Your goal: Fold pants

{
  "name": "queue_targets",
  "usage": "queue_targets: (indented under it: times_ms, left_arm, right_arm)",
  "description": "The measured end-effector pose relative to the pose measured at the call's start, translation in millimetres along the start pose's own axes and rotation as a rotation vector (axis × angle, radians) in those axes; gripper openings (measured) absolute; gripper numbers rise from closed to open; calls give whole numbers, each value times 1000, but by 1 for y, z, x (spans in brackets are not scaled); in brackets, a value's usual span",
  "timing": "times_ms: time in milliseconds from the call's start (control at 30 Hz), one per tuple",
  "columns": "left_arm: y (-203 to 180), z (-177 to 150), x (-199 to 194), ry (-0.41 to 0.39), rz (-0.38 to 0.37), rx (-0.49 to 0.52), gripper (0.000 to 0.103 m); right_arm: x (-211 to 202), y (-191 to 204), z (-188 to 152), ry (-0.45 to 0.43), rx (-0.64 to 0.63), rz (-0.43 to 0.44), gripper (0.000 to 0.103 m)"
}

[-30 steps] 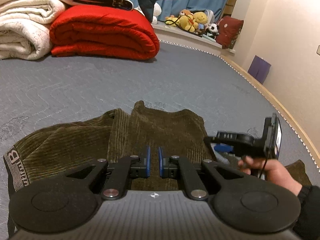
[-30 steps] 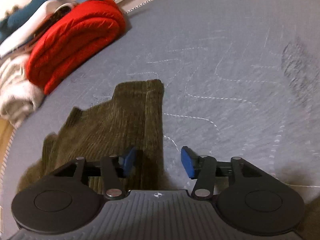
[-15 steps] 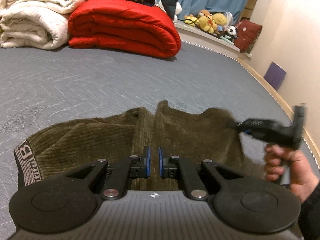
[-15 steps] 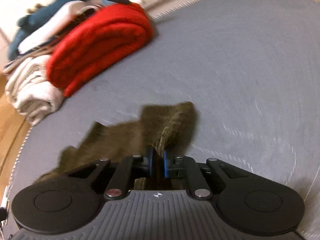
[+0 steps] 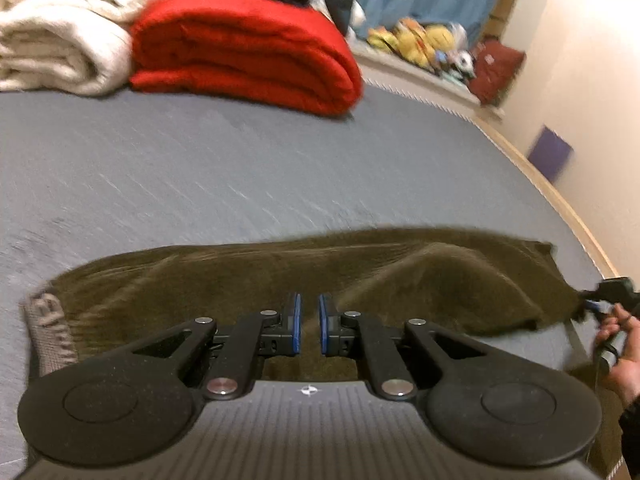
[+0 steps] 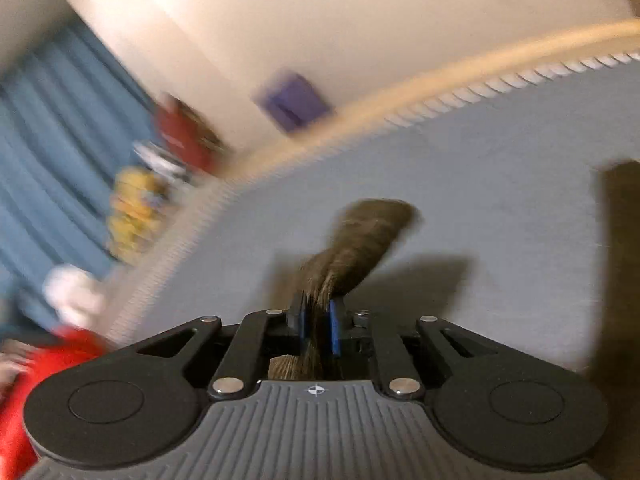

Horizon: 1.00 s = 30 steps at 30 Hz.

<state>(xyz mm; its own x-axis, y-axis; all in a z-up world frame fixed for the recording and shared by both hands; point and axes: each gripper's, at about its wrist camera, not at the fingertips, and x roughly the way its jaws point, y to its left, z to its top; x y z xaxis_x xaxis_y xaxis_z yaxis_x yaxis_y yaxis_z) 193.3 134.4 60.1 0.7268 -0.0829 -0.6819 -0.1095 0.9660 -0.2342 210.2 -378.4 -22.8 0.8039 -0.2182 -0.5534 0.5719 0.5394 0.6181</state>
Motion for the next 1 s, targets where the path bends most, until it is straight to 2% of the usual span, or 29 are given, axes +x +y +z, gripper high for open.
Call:
queue_targets:
  times_ms: [33, 100, 133, 167, 233, 367, 433, 533, 600, 667, 733, 767, 800, 833, 867, 933, 1000]
  left_arm:
    - [-3, -2, 7, 19, -13, 9, 14]
    - [-10, -6, 23, 56, -52, 25, 26]
    - [-14, -9, 31, 68, -73, 32, 34]
    - [-18, -12, 39, 78, -89, 42, 39]
    - [-27, -18, 50, 95, -117, 71, 44]
    - [-47, -27, 71, 97, -173, 150, 65]
    - [-55, -33, 82, 107, -175, 199, 67]
    - [-62, -44, 97, 129, -102, 282, 67]
    - [-61, -49, 106, 150, -32, 338, 49]
    - [-58, -51, 104, 142, -28, 370, 25]
    - [-58, -50, 97, 121, -8, 428, 15]
    - [-59, -48, 93, 110, 1, 463, 15]
    - [-59, -47, 86, 96, 5, 495, 15]
    - [-58, -45, 79, 83, 8, 526, 15]
    - [-55, -44, 73, 77, 6, 556, 15]
    - [-48, -45, 68, 109, -37, 578, 15]
    - [-38, -49, 70, 179, -91, 579, 15]
  right_arm:
    - [11, -15, -2, 54, 32, -3, 15]
    - [25, -29, -3, 125, 37, 9, 24]
    - [29, -33, -2, 141, 44, 13, 41]
    - [31, -36, 0, 142, 55, 16, 51]
    - [34, -41, 5, 153, 92, 34, 53]
    - [41, -49, 9, 164, 134, 60, 53]
    - [40, -47, 10, 164, 114, 72, 53]
    - [48, -54, 15, 170, 154, 92, 53]
    - [50, -60, 20, 171, 199, 104, 53]
    - [53, -66, 25, 170, 234, 115, 53]
    - [55, -70, 27, 172, 242, 133, 50]
    - [56, -71, 27, 175, 234, 143, 29]
    - [55, -73, 29, 173, 224, 151, 18]
    - [50, -72, 32, 139, 208, 145, 11]
    - [42, -70, 37, 87, 184, 141, 9]
    - [11, -53, 50, -79, 45, 141, 8]
    - [-4, -46, 57, -176, -72, 39, 8]
